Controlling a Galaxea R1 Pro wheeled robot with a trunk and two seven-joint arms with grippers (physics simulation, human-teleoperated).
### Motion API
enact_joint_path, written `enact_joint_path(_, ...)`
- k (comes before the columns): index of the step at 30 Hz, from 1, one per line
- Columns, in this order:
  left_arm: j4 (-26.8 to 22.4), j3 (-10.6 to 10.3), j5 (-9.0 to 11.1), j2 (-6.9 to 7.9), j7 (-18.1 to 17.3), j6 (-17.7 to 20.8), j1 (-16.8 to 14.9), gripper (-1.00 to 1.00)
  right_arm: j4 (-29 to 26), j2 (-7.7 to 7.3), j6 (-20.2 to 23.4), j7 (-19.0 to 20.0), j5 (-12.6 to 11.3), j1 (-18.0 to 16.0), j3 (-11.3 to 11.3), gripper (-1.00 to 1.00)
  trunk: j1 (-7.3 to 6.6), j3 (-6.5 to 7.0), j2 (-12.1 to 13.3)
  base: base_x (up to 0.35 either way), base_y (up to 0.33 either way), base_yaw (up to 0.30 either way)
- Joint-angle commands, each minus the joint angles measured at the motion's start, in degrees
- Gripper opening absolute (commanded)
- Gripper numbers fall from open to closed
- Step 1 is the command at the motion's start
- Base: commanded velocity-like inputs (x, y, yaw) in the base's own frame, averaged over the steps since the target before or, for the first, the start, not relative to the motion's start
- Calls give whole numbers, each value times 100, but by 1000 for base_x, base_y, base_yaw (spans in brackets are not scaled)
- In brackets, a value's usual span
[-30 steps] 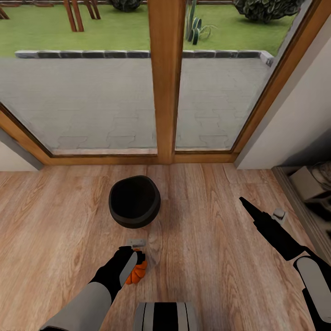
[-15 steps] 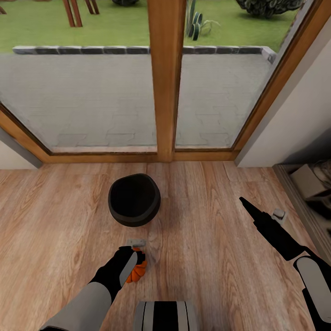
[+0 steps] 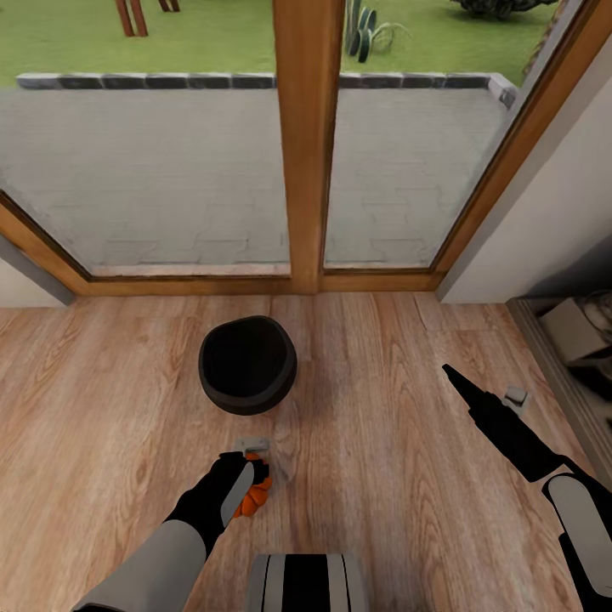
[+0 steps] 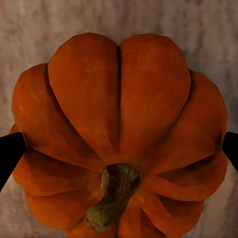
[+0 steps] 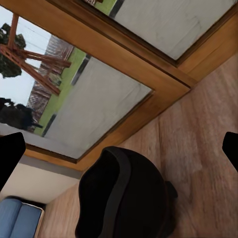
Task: Place each of the two pumpkins and all three candles from the living room inside a cabinet in the living room (use any cabinet), then make sure every cabinet is closed, and position the cauldron so it is next to a table in the living room.
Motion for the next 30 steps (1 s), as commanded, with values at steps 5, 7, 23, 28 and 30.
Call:
enact_joint_path(5, 131, -13, 34, 0, 64, 29, 2, 100, 2, 0, 48, 1, -46, -2, -7, 100, 0, -4, -1, 0, 0, 0)
enact_joint_path(7, 131, -13, 34, 0, 64, 29, 2, 100, 2, 0, 48, 1, -46, -2, -7, 100, 0, -4, -1, 0, 0, 0)
enact_joint_path(23, 7, 4, 41, 0, 65, 38, 2, -100, 2, -1, 48, 1, -62, -2, -7, 100, 0, -4, -1, 0, 0, 0)
enact_joint_path(28, 3, -2, 42, 0, 58, 33, 2, -100, 2, -2, 48, 1, -64, -2, -7, 100, 0, -4, -1, 0, 0, 0)
enact_joint_path(30, -4, -4, 42, 0, 57, 30, 2, -100, 2, -1, 48, 1, -64, -2, -7, 100, 0, -4, -1, 0, 0, 0)
